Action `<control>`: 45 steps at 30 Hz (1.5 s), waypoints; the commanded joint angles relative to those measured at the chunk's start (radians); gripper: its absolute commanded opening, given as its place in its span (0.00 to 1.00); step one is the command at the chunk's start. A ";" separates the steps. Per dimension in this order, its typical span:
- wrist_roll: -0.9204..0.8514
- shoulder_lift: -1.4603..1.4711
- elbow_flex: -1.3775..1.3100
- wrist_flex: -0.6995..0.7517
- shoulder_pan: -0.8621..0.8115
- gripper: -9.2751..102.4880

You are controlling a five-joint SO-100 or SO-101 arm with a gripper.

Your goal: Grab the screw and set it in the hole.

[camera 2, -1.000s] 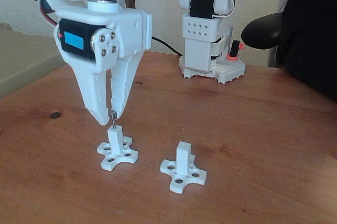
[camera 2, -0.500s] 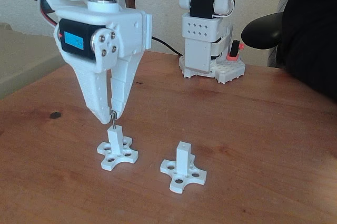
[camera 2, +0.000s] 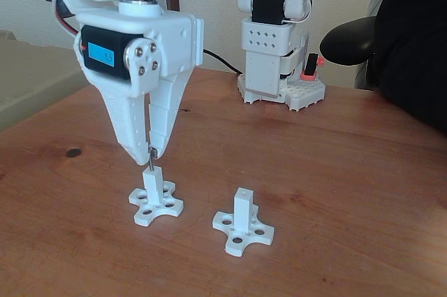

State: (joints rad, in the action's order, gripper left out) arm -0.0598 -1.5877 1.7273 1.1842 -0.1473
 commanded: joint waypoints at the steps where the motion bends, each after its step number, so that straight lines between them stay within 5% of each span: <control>1: -0.008 -0.034 -0.058 0.009 0.011 0.11; 45: -0.032 -0.035 -0.212 0.060 0.032 0.04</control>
State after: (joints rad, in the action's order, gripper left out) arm -0.0782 -1.5754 1.6199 1.2395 -0.1319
